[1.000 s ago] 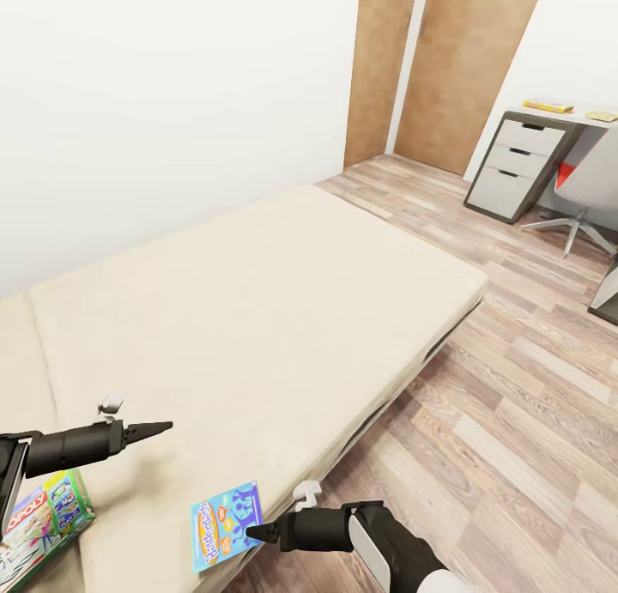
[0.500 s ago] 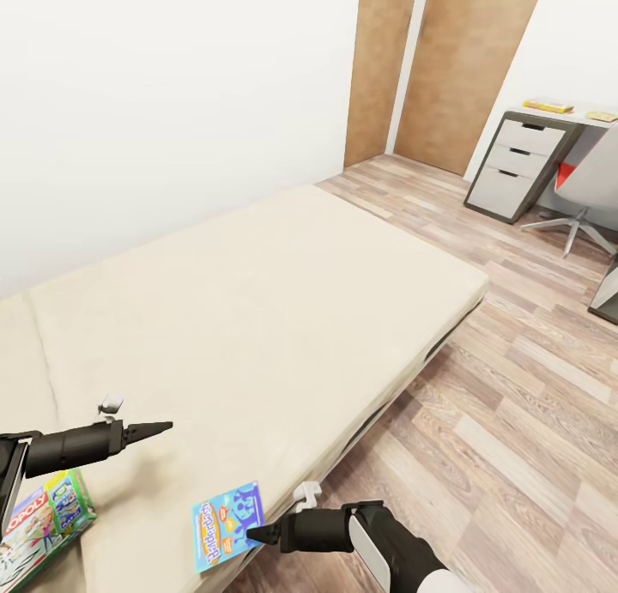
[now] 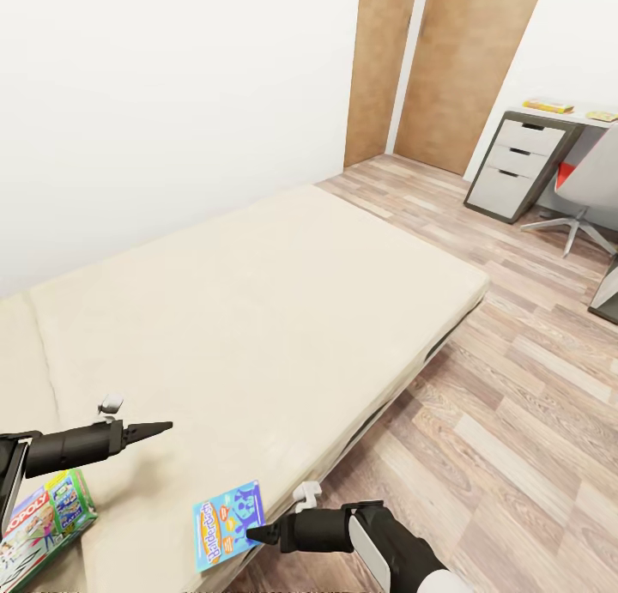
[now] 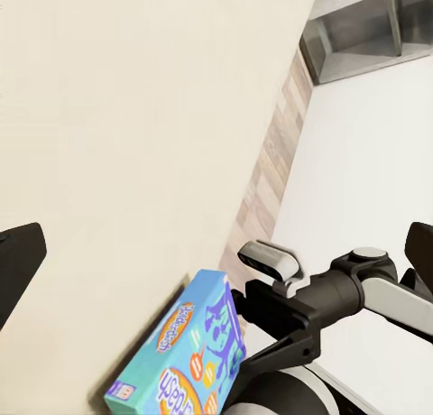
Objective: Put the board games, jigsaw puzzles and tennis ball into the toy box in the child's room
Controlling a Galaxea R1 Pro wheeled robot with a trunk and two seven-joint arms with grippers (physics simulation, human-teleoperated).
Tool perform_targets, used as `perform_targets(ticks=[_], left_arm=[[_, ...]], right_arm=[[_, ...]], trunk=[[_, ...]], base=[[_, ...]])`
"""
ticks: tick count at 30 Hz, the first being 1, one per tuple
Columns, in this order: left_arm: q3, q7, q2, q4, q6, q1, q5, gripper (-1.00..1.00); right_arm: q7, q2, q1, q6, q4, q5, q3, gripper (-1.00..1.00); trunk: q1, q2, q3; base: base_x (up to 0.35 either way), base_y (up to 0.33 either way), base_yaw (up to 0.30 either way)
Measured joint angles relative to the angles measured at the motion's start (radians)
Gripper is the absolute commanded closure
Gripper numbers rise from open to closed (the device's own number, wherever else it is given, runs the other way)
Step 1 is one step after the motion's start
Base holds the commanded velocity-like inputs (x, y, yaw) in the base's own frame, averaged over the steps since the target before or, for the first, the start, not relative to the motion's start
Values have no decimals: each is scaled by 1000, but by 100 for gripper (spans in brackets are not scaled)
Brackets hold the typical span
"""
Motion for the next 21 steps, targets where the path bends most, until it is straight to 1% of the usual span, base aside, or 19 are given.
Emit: perform_targets(ticks=[3,14,18,21], left_arm=[[0,0,0,0,0,0,0,-100],[0,0,0,0,0,0,0,-100],[0,0,0,0,0,0,0,-100],[0,0,0,0,0,0,0,-100]], right_arm=[[1,0,0,-1,-1,-12,1,-100],[1,0,0,-1,-1,-12,1,-100],[1,0,0,-1,-1,-12,1,-100],[1,0,0,1,0,-1,0,-100]], trunk=[[0,0,0],[0,0,0],[0,0,0],[0,0,0]], base=[[-52,0,0],[-6,0,0],[0,51,0],[0,33,0]])
